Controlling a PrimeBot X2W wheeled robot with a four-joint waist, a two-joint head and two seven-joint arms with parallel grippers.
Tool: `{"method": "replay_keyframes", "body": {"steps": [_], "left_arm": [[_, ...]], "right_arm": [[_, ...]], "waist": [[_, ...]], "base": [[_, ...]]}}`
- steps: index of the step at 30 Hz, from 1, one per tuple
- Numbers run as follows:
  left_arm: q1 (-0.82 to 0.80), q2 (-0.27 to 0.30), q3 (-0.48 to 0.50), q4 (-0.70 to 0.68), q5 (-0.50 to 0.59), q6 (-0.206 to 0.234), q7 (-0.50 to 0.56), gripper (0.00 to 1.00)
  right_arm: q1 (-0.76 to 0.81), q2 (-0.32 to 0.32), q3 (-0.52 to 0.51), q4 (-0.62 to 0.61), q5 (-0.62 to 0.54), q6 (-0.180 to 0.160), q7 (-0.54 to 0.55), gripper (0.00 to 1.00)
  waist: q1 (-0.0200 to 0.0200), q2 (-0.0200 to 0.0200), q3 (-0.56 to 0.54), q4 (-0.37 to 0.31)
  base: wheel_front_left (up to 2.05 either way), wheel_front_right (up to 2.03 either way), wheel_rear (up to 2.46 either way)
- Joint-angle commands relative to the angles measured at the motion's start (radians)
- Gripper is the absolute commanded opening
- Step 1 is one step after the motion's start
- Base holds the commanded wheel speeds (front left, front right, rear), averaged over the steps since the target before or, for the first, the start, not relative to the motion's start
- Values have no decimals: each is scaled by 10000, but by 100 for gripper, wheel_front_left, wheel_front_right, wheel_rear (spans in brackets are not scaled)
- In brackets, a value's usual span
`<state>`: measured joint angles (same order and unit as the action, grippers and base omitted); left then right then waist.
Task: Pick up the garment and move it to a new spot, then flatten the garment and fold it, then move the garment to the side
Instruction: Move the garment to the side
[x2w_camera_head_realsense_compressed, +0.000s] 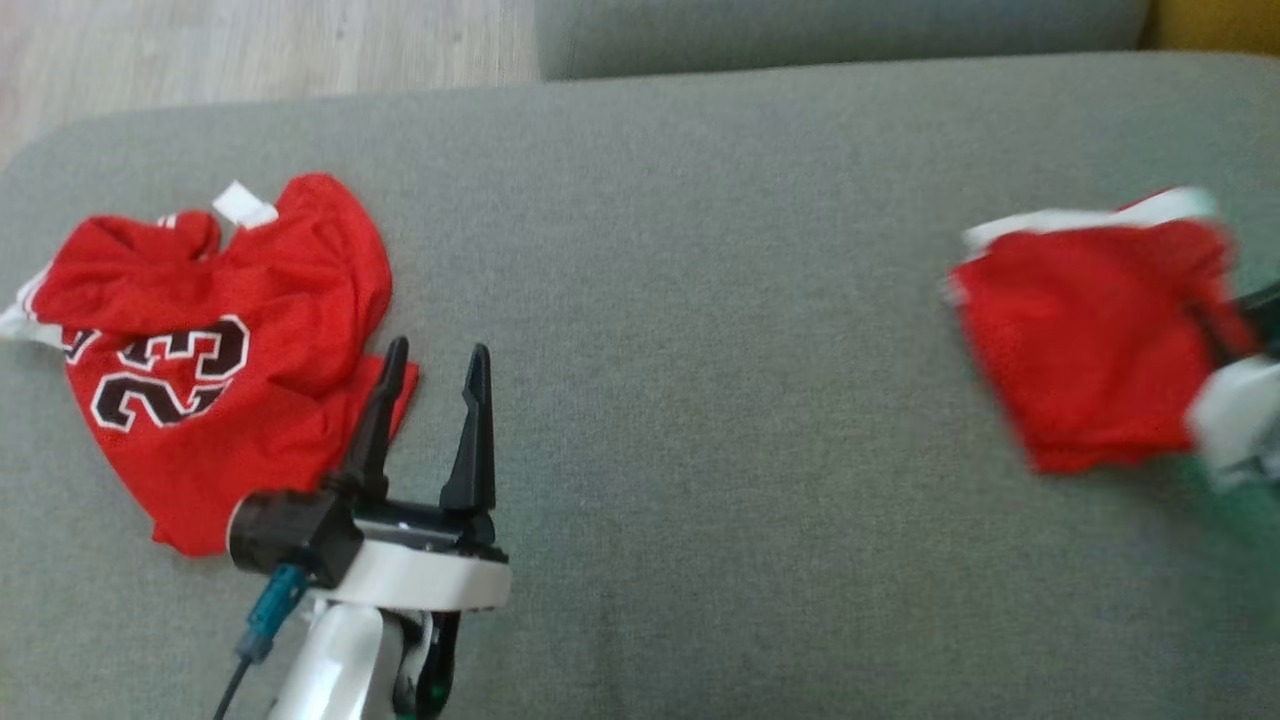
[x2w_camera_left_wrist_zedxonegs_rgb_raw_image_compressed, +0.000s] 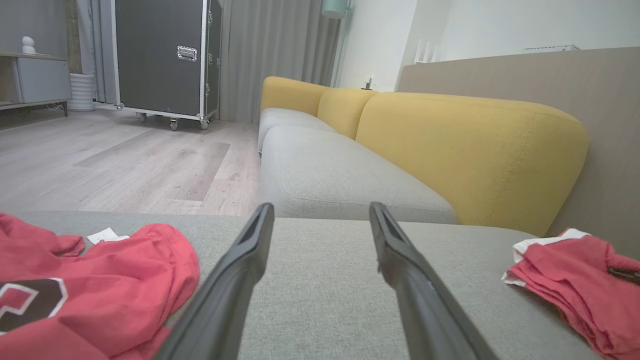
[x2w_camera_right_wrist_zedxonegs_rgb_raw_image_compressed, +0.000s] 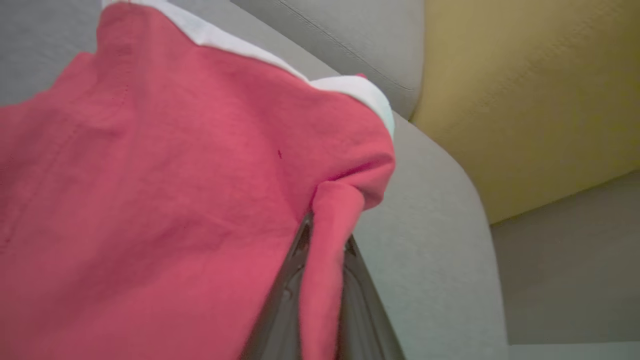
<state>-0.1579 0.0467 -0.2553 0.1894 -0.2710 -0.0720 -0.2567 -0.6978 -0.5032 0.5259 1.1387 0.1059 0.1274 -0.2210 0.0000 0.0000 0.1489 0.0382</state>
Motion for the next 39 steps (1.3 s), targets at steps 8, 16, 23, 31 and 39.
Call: {"method": "replay_keyframes", "body": {"steps": [8,16,23,31,39], "left_arm": [[-946,35,700,-612,299,-126,-51,100],[-1140,35,669,-572,346,-188,-51,100],[-1098,35,620,-514,367,-199,-51,100],[-978,35,718,-371,392,-267,-51,100],[-492,35,1037,-504,244,-238,-51,100]], "right_arm": [[-1037,-2084,-122,272,442,33,292,0],[-1545,-2567,-648,807,342,33,355,0],[-1627,-2437,-1115,1092,30,33,368,100],[-1647,-2061,-1645,1085,-432,33,35,100],[-1540,-511,-2219,420,-123,33,-214,100]], "waist": [[0,0,1137,221],[0,0,1375,311],[0,0,1237,304],[0,0,589,184],[0,0,-550,-109]], "base": [[0,0,0],[0,0,0],[0,0,0],[0,0,0],[0,0,0]]}}
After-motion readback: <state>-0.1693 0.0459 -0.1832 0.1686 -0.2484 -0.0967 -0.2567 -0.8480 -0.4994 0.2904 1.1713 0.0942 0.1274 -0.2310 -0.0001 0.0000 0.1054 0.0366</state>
